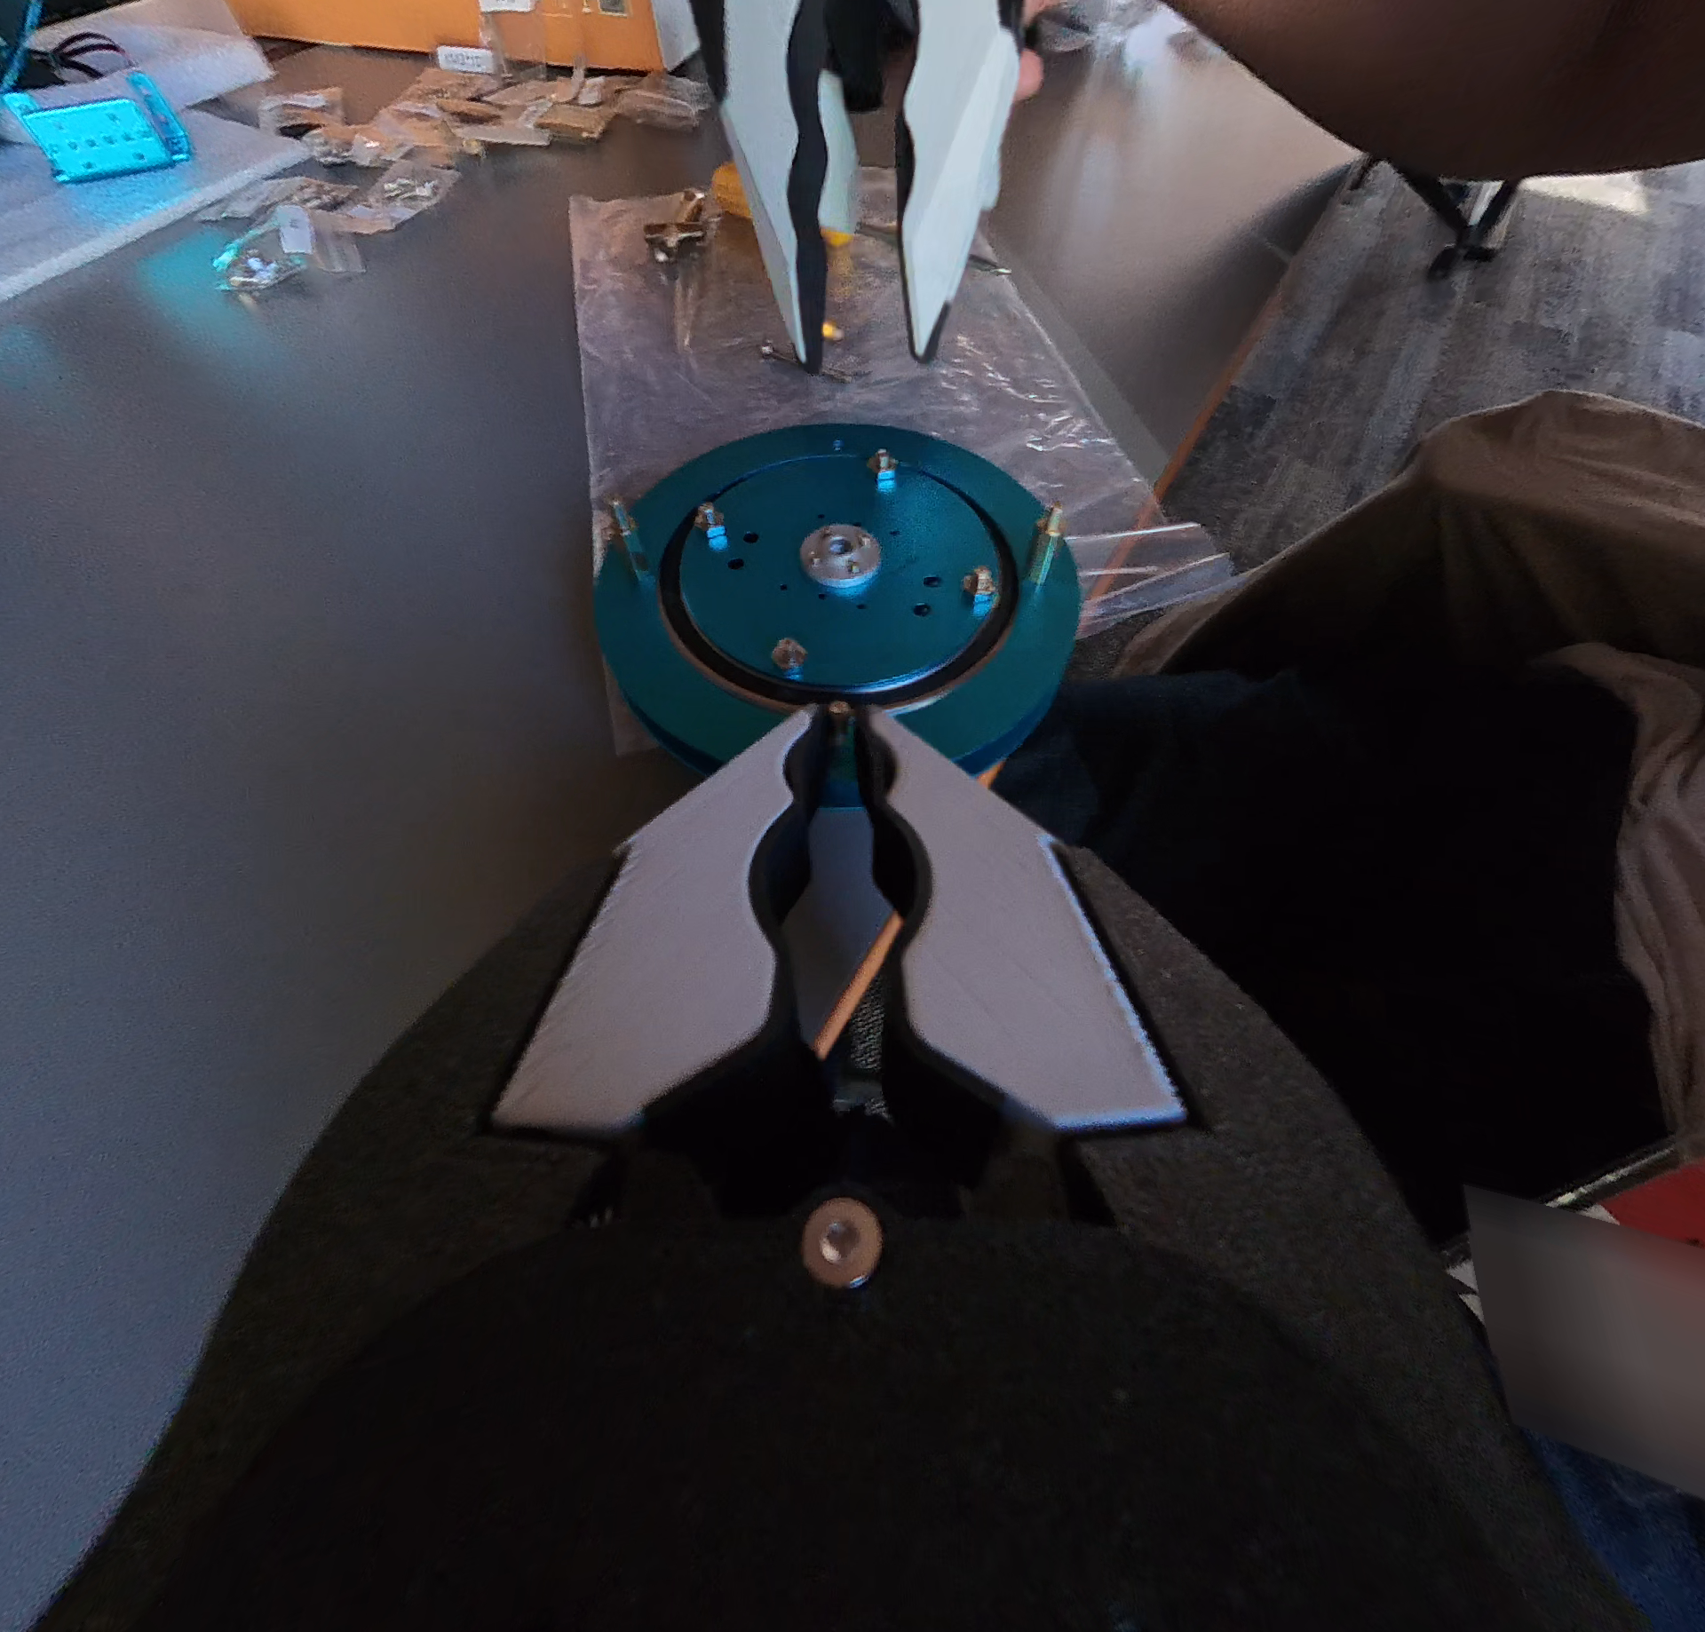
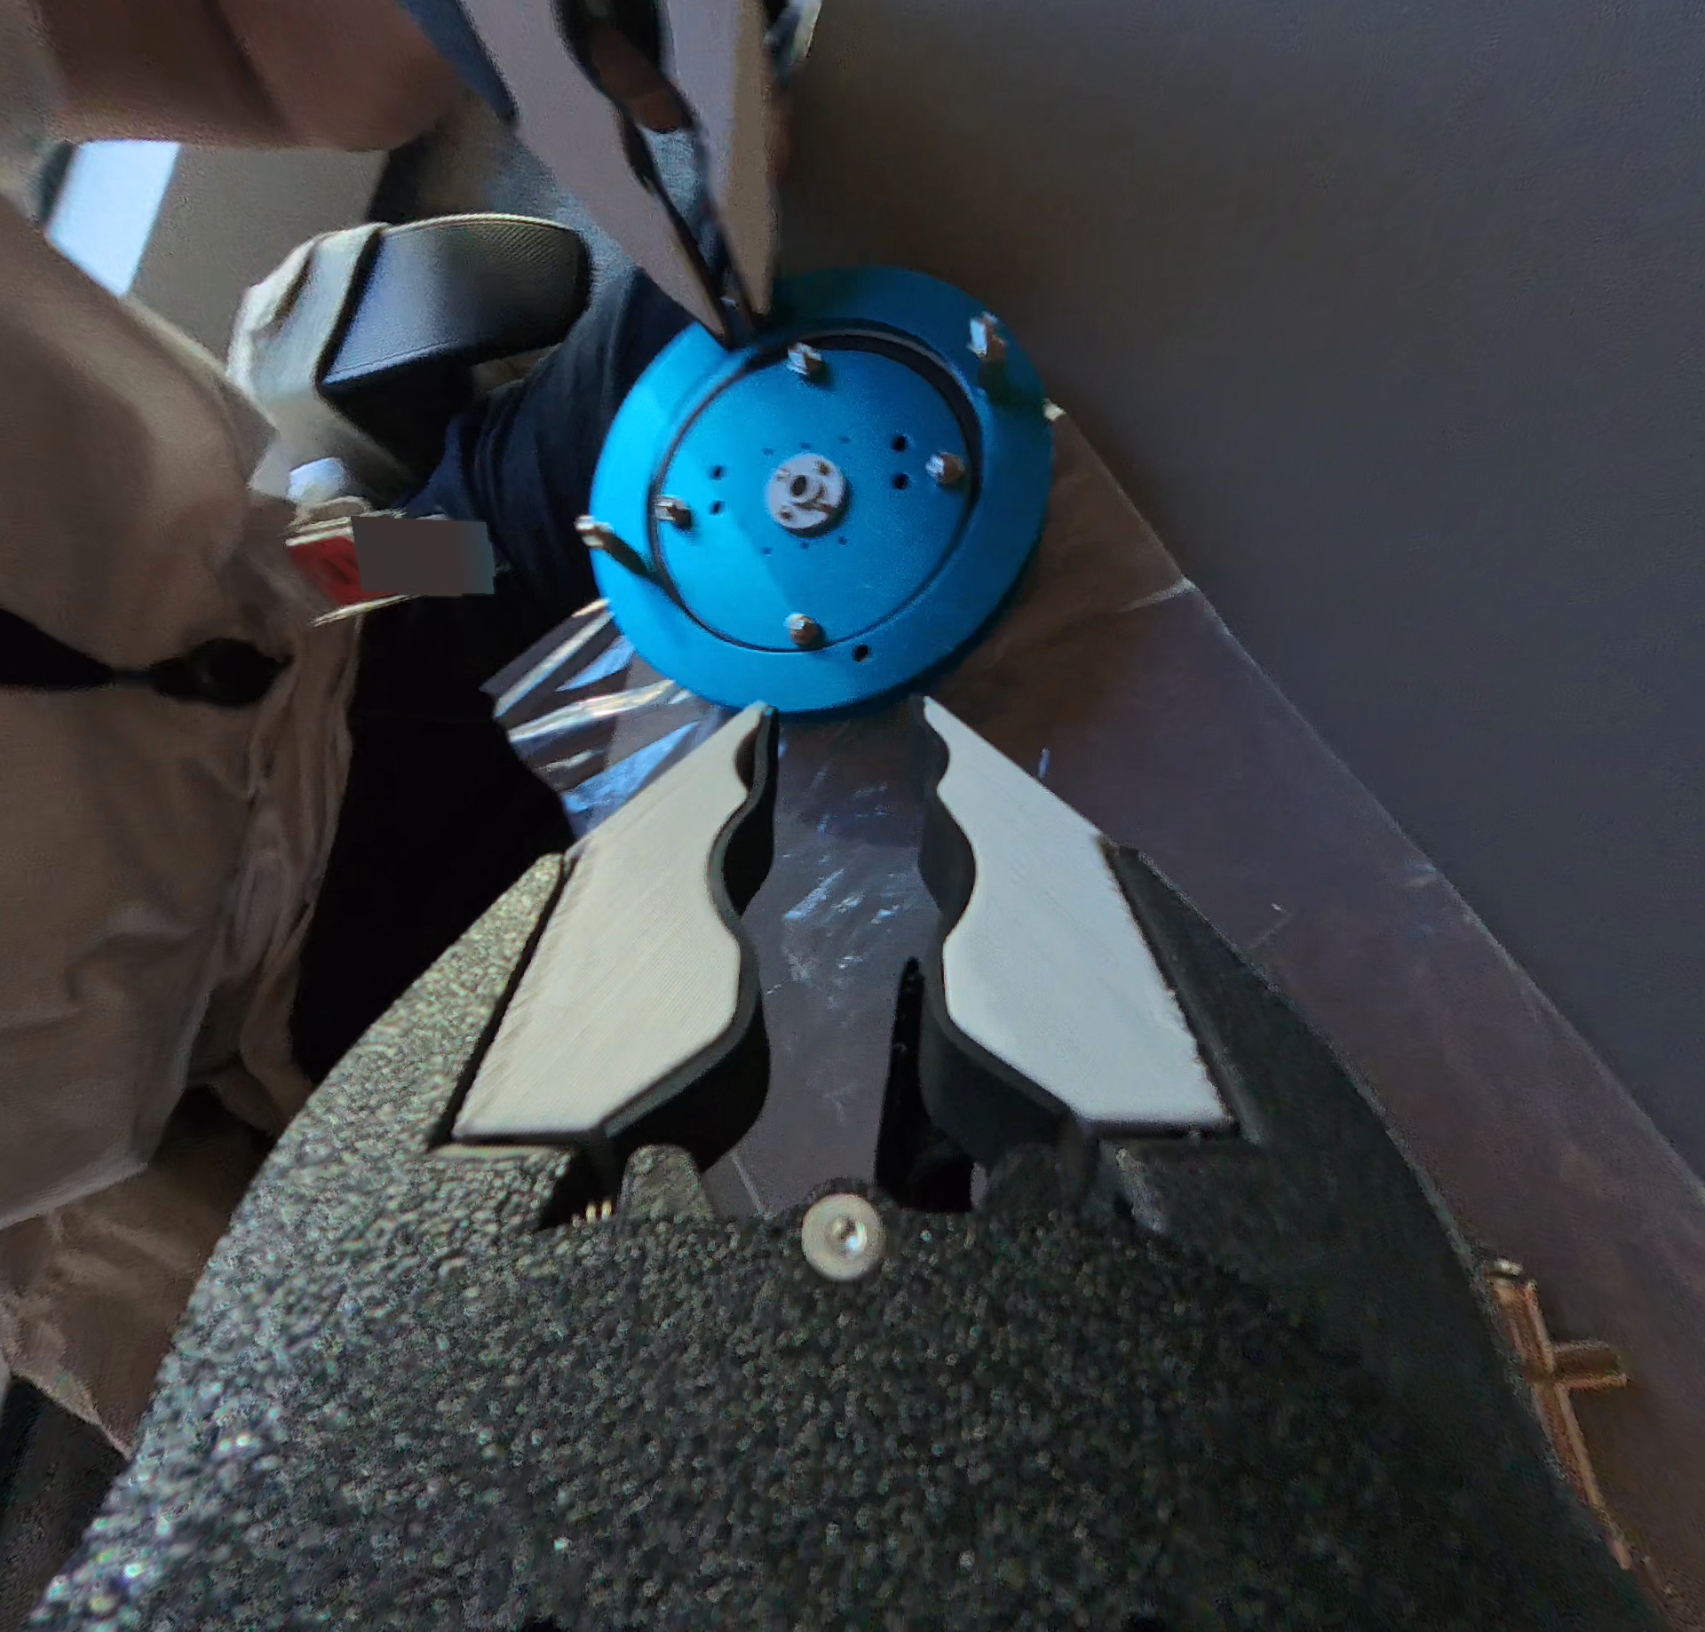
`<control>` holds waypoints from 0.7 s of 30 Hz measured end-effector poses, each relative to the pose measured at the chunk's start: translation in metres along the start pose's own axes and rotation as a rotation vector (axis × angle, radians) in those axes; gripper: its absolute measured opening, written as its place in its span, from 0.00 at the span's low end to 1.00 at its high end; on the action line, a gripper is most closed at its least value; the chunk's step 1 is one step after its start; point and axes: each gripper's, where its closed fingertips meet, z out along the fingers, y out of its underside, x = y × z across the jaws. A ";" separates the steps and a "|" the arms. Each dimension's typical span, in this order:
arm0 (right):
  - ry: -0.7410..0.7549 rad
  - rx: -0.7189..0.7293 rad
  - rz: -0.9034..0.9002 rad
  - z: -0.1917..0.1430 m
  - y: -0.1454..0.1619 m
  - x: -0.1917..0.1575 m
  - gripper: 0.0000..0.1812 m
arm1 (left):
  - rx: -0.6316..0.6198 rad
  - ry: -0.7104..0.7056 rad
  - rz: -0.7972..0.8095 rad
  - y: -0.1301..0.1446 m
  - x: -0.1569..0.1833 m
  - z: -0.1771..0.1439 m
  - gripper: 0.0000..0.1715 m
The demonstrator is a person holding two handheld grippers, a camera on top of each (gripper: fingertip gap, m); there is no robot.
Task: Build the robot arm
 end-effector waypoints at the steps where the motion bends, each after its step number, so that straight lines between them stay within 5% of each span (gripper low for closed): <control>1: 0.026 -0.018 0.056 0.005 0.004 0.008 0.15 | -0.003 -0.010 0.001 0.000 -0.002 0.000 0.01; 6: -0.138 0.038 0.323 0.026 0.002 0.002 0.18 | 0.031 -0.012 0.008 -0.009 -0.003 -0.006 0.01; 13: -0.235 0.080 0.545 0.028 0.000 0.007 0.08 | 0.077 -0.017 0.008 -0.020 -0.002 -0.011 0.01; 21: -0.406 0.193 0.688 -0.011 -0.004 -0.009 0.00 | 0.042 -0.007 0.052 -0.031 -0.001 0.000 0.02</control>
